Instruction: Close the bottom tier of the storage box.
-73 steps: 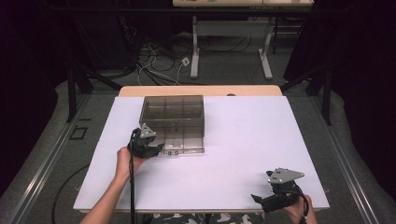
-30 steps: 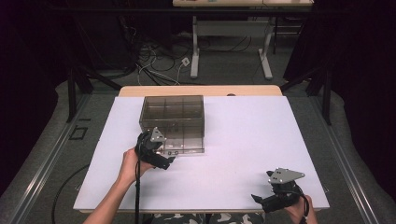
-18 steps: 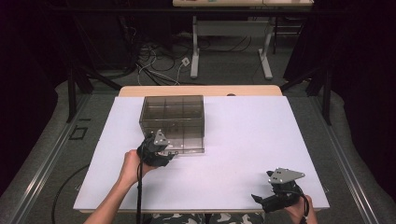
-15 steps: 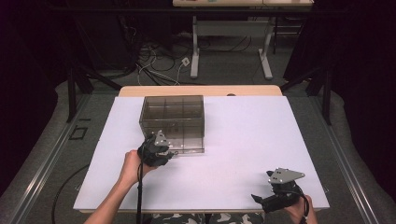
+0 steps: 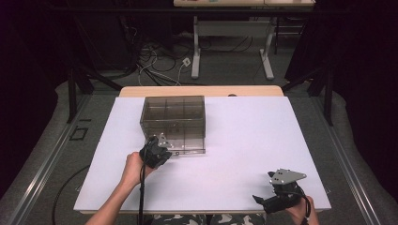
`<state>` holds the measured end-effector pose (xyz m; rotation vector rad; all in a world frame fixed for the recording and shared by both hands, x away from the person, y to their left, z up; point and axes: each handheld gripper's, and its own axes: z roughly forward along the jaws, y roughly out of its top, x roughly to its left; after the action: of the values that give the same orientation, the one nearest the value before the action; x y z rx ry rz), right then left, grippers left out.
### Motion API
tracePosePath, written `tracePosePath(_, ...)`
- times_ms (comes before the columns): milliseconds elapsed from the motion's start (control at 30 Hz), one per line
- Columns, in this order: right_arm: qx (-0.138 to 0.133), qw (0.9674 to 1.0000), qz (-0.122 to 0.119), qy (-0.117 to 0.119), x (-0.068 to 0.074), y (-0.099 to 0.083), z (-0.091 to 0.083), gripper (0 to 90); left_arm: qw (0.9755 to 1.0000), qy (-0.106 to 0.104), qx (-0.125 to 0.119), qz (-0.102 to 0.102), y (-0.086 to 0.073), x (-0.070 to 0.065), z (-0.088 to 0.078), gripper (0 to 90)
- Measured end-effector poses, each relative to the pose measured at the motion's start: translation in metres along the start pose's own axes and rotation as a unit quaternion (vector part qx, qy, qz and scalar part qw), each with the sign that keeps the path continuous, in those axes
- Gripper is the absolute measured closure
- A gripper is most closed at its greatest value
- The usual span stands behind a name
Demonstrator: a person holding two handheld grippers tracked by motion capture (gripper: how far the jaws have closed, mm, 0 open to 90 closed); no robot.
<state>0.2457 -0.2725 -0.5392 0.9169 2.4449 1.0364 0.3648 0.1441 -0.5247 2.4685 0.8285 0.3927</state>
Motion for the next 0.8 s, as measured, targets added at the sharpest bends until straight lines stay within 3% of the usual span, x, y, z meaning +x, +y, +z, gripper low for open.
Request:
tracePosePath(233,0.0,1.0,-0.001,0.0,0.0001,0.0001,0.0002,0.8,1.0,0.005,0.002,0.0,-0.0036,0.0021,0.0098,89.8)
tracePosePath(567,0.002,1.0,-0.001,-0.001,0.0004,0.0003,-0.0003,0.8,0.9999,0.006,-0.011,-0.001,-0.0025,0.0012,0.0099,89.9)
tracePosePath(800,0.001,1.0,-0.002,0.002,0.0003,0.0003,-0.0004,0.8,0.9998,0.016,-0.005,-0.006,-0.0027,0.0036,0.0055,89.9)
